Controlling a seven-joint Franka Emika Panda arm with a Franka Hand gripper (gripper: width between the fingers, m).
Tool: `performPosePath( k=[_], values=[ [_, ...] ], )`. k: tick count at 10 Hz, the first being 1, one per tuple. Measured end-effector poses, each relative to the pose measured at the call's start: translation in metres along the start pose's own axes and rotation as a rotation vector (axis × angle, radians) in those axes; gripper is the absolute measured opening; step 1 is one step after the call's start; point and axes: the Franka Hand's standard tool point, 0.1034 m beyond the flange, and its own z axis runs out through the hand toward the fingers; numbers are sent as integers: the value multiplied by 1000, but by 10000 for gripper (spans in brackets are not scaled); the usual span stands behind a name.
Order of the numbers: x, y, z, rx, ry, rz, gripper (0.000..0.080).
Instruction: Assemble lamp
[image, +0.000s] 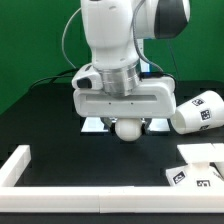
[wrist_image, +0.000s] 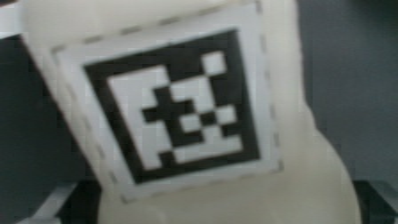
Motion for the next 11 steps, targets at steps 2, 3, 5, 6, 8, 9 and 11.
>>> performPosePath(
  k=[2, 3, 5, 6, 8, 9, 11],
  values=[
    [2, 2, 5, -2, 4, -25, 574],
    [3, 2, 5, 0, 7, -23, 574],
    [3, 2, 5, 0, 7, -23, 637],
    [3, 2, 5, 0, 7, -23, 680],
    [3, 2, 5, 0, 7, -23, 696],
    [3, 2, 5, 0, 7, -23, 698],
    [3, 2, 5, 0, 7, -23, 698]
  ],
)
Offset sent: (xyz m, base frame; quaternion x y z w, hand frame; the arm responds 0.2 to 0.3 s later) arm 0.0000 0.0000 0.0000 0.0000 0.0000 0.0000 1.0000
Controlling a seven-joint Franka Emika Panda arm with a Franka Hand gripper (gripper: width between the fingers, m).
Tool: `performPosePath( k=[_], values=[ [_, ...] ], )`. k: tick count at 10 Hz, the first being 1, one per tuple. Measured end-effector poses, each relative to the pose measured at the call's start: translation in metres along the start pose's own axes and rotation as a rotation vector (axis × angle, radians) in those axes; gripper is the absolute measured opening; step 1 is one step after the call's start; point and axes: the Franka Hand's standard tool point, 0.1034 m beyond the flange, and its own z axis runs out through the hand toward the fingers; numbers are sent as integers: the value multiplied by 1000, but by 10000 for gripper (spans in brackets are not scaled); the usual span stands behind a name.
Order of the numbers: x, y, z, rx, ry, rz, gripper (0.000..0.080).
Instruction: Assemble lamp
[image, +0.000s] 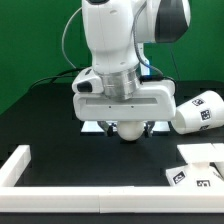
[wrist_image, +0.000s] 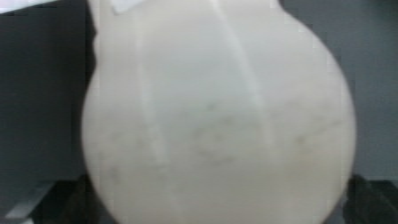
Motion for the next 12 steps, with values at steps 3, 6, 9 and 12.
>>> performPosePath(
  k=[3, 6, 9, 12],
  values=[
    [-13, -11, -13, 11, -110, 2, 698],
    [-26, -24, -15, -7, -255, -11, 698],
    [-30, -20, -5, -7, -452, -22, 698],
    [-40, -29, 9, -35, -675, -59, 698]
  ],
)
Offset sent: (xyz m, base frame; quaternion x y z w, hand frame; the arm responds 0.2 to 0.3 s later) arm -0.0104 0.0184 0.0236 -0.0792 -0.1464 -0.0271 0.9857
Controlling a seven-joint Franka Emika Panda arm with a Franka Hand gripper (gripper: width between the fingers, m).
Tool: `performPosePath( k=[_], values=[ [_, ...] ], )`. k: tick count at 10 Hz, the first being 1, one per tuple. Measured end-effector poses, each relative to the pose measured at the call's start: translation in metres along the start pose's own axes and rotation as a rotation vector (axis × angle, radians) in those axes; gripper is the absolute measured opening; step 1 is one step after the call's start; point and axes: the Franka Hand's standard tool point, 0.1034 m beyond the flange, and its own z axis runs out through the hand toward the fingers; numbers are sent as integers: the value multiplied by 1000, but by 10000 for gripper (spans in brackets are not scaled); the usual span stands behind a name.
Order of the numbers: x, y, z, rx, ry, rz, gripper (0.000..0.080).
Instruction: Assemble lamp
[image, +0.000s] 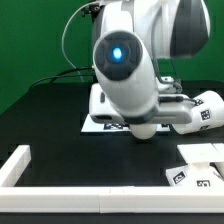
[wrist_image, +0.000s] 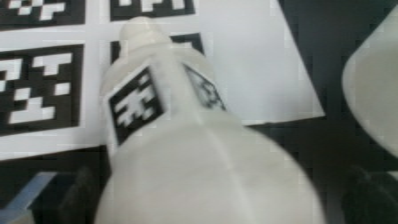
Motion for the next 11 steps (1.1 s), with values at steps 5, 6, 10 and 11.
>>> performPosePath(
  k=[5, 6, 10, 11],
  values=[
    [2, 4, 2, -4, -24, -9, 698],
    [2, 11, 2, -24, -33, -24, 698],
    [2, 19, 2, -29, -54, -37, 698],
    [2, 19, 2, -28, -54, -36, 698]
  ],
)
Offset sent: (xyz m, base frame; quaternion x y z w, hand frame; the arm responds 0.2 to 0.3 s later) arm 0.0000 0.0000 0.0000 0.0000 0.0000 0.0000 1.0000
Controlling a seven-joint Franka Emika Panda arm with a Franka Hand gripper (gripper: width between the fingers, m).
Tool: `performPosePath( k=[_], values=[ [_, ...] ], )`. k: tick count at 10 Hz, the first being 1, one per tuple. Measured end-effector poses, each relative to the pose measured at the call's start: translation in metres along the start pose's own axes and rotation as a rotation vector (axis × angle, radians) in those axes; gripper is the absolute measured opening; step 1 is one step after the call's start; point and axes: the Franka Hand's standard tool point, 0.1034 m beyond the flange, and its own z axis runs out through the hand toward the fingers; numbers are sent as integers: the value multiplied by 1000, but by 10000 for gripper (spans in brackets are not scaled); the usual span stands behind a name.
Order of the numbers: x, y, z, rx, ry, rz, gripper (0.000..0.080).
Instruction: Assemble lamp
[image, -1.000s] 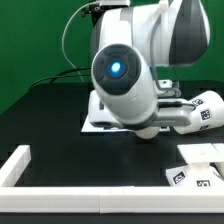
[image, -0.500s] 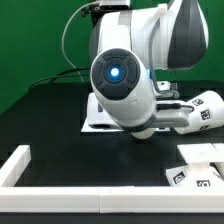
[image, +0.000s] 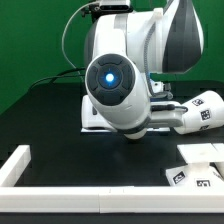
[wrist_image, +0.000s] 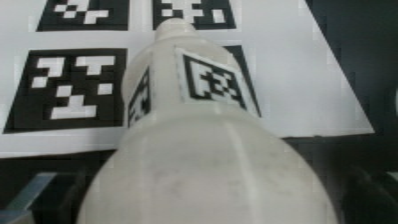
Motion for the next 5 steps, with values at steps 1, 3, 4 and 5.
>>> performPosePath(
  k=[1, 3, 4, 5],
  values=[
    [0, 0, 0, 0, 0, 0, 698],
    [-2, 9, 6, -15, -52, 2, 698],
    [-1, 10, 7, -19, -75, 9, 698],
    [-1, 8, 8, -22, -75, 10, 698]
  ],
)
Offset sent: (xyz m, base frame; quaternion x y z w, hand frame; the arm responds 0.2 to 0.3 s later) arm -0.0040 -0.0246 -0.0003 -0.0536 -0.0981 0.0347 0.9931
